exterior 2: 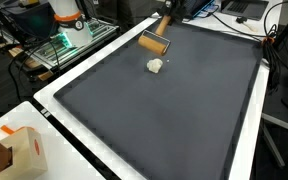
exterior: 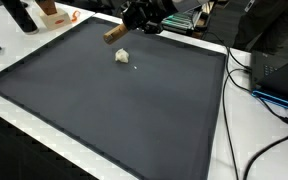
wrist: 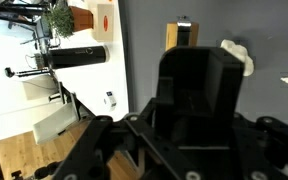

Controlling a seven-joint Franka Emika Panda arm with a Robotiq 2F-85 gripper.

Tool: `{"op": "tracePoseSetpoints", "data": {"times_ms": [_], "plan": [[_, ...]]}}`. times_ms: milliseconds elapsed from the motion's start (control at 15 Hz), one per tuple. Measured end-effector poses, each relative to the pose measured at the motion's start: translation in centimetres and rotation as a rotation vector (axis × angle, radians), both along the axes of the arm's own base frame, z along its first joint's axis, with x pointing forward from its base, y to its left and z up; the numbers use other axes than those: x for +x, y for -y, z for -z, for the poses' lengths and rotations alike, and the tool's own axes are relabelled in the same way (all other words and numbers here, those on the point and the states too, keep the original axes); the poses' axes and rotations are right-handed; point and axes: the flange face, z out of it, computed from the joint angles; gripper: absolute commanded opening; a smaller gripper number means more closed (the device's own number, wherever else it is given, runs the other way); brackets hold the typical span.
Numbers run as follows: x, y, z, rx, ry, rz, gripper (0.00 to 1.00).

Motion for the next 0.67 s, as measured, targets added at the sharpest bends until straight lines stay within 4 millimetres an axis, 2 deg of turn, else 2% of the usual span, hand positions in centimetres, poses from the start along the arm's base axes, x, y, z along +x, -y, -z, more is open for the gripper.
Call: {"op": "tracePoseSetpoints", "data": {"times_ms": [400, 667], "plan": [[0.5, 0.9, -1.6, 0.011, 0.026, 0.017, 0.24], [0.8, 1.6, -3.3, 0.028, 0.052, 0.024, 0.24]]}}
